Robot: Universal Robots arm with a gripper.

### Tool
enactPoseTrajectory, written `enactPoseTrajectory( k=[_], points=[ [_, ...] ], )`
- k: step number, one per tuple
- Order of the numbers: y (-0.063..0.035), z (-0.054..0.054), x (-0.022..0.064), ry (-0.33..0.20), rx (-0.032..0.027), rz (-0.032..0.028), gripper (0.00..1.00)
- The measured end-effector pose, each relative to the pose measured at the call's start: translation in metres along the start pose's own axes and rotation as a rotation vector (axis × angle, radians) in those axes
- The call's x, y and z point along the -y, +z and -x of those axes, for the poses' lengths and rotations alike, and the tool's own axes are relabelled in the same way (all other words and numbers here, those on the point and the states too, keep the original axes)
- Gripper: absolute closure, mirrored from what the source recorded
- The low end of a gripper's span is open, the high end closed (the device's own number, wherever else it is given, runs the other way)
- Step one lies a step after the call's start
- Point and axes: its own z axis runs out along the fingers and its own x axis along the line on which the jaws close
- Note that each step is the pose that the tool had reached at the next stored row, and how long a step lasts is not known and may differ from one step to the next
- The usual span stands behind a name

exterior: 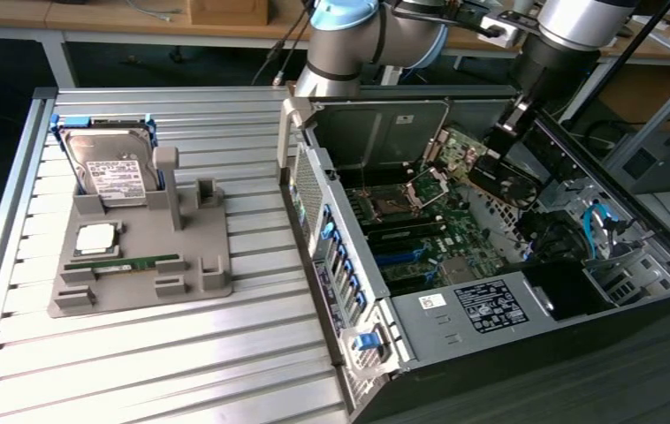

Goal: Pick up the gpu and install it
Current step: 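Insert the gpu into the slot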

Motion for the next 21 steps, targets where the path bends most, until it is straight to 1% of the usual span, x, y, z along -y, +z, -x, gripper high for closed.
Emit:
enactPoseTrajectory(
  k=[7,21],
  points=[
    [0.0005,0.0000,0.0000,-0.073,0.0008,0.0005,0.73],
    [0.0017,0.0000,0.0000,-0.199,0.0022,0.0013,0.73]
  ],
)
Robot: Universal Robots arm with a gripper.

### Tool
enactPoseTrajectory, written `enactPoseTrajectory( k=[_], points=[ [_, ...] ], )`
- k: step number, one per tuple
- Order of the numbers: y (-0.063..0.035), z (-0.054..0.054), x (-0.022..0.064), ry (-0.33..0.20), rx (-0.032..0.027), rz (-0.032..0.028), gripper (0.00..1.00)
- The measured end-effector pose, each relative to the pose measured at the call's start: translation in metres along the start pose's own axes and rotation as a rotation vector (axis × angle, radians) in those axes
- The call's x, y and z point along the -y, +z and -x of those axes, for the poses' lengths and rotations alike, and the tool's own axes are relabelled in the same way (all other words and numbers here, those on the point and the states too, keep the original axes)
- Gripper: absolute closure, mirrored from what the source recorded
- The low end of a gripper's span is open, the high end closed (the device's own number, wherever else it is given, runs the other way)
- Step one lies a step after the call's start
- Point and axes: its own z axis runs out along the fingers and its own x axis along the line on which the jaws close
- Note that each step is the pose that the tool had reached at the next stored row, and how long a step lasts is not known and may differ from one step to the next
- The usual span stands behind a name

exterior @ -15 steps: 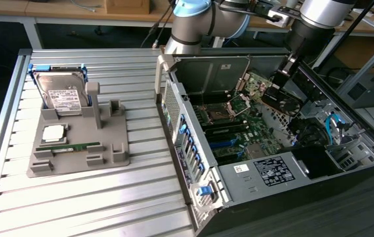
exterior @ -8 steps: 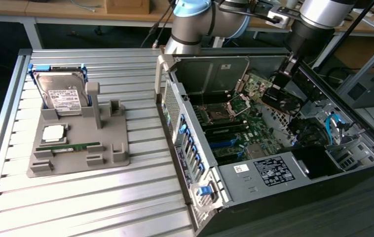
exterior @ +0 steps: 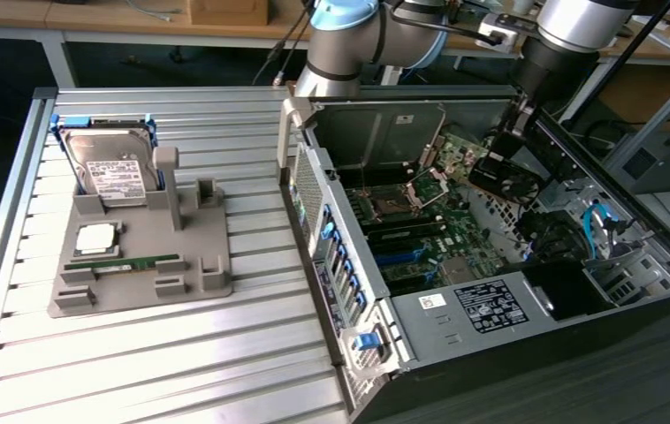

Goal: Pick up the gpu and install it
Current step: 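Insert the gpu into the slot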

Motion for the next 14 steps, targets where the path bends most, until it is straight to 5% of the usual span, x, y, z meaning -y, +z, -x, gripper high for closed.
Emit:
enactPoseTrajectory(
  k=[14],
  points=[
    [0.0018,-0.0004,0.0003,-0.143,0.0016,0.0010,0.73]
  ],
)
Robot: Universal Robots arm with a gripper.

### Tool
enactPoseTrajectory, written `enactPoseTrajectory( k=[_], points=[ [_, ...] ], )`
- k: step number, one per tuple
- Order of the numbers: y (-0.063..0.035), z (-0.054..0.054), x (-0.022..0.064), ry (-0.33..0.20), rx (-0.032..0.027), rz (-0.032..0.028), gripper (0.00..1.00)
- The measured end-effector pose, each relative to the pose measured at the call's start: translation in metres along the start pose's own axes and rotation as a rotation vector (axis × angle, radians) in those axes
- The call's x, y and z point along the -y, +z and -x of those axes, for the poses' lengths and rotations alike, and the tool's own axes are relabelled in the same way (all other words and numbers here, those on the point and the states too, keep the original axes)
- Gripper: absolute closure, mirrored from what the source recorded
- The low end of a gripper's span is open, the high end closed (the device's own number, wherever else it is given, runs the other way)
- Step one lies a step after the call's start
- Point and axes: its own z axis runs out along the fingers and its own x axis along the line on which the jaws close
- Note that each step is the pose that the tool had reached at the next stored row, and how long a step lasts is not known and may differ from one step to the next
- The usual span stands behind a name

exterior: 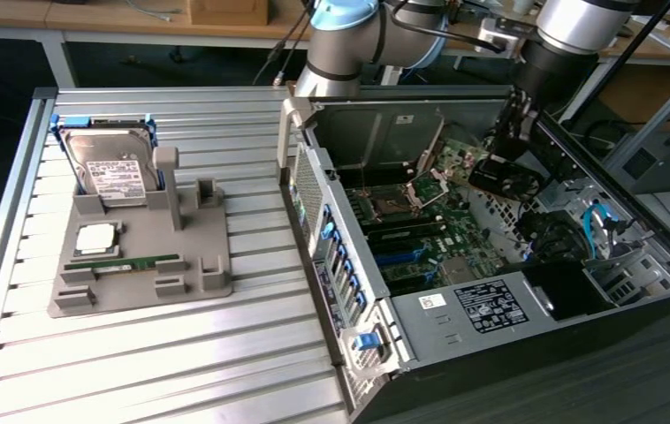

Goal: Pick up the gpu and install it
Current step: 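Insert the gpu into the slot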

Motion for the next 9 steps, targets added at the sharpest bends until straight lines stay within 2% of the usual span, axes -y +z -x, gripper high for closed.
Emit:
enactPoseTrajectory(
  k=[3,9],
  points=[
    [0.0004,-0.0001,0.0001,-0.042,0.0004,0.0002,0.73],
    [0.0013,-0.0004,0.0003,-0.159,0.0017,0.0009,0.73]
  ],
)
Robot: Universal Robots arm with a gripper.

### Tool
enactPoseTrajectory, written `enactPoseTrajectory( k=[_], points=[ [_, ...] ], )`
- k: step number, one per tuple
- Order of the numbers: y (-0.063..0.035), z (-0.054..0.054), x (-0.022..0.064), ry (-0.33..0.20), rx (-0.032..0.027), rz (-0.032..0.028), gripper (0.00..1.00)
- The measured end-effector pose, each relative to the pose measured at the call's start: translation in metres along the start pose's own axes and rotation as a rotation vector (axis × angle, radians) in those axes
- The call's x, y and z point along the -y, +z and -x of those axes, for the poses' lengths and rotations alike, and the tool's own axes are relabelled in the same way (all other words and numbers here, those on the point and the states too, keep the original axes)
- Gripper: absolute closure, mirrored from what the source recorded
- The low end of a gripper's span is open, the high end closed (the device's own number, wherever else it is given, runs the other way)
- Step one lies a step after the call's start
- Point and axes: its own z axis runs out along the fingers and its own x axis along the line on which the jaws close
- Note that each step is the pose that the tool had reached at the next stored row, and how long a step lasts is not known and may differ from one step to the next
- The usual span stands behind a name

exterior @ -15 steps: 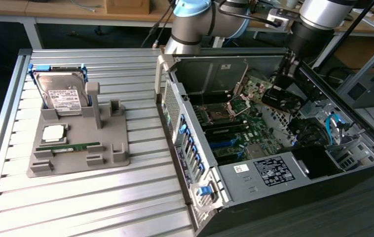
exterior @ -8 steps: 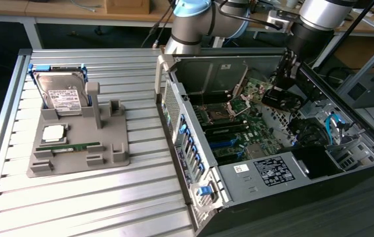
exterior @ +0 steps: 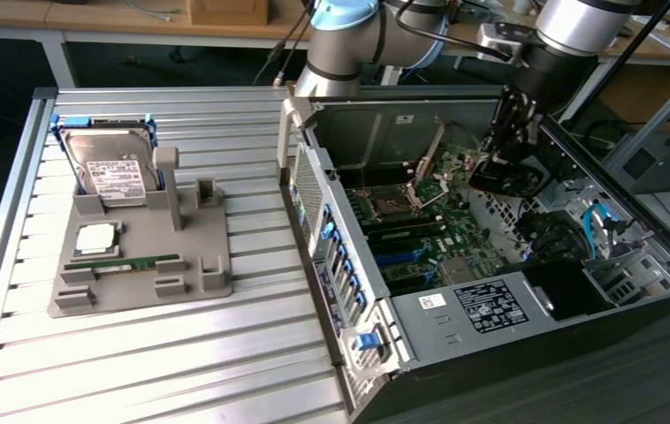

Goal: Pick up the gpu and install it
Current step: 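Insert the gpu into the slot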

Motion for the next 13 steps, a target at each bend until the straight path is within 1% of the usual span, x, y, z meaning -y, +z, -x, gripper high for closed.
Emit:
enactPoseTrajectory(
  k=[6,9,11,13],
  points=[
    [0.0008,-0.0002,0.0001,-0.095,0.0011,0.0007,0.73],
    [0.0011,-0.0003,0.0002,-0.130,0.0014,0.0009,0.73],
    [0.0014,-0.0004,0.0002,-0.163,0.0018,0.0011,0.73],
    [0.0016,-0.0005,0.0002,-0.181,0.0022,0.0013,0.73]
  ],
)
